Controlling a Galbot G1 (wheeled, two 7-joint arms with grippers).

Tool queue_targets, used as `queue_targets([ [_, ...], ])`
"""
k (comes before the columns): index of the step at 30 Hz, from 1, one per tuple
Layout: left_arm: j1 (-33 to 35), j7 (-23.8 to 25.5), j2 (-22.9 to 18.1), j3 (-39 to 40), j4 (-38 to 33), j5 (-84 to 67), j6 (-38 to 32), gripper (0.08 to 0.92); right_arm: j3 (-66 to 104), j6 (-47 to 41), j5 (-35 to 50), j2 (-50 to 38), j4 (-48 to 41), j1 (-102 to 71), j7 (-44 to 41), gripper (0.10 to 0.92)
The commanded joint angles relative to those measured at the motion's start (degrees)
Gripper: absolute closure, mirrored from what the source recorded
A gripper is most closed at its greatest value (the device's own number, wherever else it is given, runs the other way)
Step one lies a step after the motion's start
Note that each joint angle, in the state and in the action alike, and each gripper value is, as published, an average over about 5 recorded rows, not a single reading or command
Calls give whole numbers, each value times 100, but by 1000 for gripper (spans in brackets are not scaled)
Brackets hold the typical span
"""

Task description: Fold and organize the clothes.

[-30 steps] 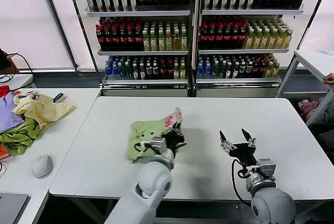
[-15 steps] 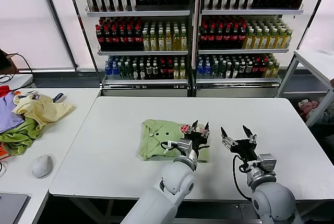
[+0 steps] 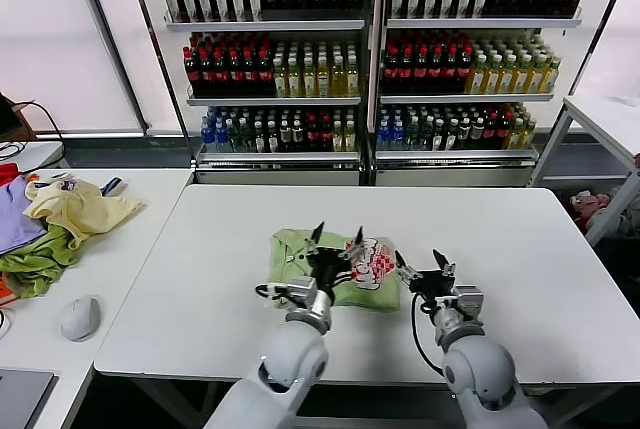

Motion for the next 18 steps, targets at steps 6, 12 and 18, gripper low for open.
queue_targets([
  [6,1511,15,639,-831,-1070,684,-366,177,-693,-115,-442,684,-1508,749,359,203],
  [12,1577,3,623,-815,-1097,682,-381,177,-732,-110,-424,767,-1773,922,384,267],
  [18,1630,-4,651,-803,-1132,674,-395,177,-713,-91,-428,719,-1730,929,315,439],
])
